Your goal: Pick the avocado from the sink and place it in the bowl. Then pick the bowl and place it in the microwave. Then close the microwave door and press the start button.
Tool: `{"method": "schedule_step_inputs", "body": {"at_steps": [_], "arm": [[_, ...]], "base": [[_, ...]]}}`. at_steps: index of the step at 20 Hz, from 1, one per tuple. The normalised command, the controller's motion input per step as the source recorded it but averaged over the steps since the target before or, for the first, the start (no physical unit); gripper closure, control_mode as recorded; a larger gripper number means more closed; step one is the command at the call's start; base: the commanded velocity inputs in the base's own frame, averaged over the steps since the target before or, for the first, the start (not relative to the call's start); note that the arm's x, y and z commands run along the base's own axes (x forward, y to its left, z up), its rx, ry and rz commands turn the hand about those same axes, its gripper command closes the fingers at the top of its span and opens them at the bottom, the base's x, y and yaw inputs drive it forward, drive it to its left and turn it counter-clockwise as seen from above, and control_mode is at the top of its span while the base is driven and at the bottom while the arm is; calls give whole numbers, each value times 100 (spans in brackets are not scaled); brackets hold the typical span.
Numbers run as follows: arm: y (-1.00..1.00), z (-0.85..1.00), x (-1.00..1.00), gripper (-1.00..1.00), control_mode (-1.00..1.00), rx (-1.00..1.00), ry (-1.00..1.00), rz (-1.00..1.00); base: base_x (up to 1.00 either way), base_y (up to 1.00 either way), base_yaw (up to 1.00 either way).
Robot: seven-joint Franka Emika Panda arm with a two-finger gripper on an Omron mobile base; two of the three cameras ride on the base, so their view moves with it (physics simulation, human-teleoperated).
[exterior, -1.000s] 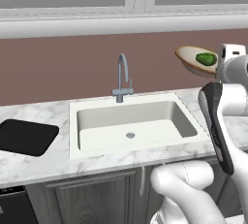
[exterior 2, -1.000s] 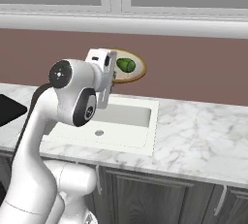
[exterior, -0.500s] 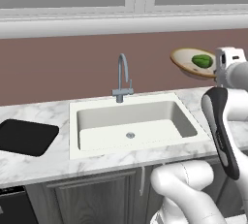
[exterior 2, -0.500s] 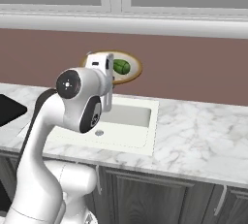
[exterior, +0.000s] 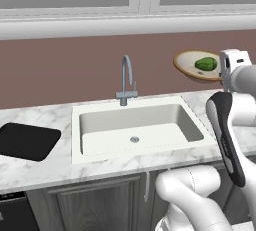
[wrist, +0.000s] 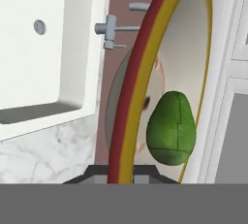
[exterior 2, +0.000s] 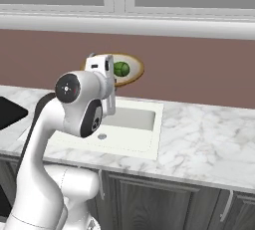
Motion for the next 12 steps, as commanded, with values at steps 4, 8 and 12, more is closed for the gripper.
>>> {"method": "schedule_step_inputs", "body": {"at_steps": [4, 8, 12], "arm": [[0, 0, 0, 100, 100, 0, 0, 0], [0, 0, 0, 100, 100, 0, 0, 0], [0, 0, 0, 100, 100, 0, 0, 0]], "base": [[-11, -8, -1], [-58, -38, -10], [-53, -11, -5]]}}
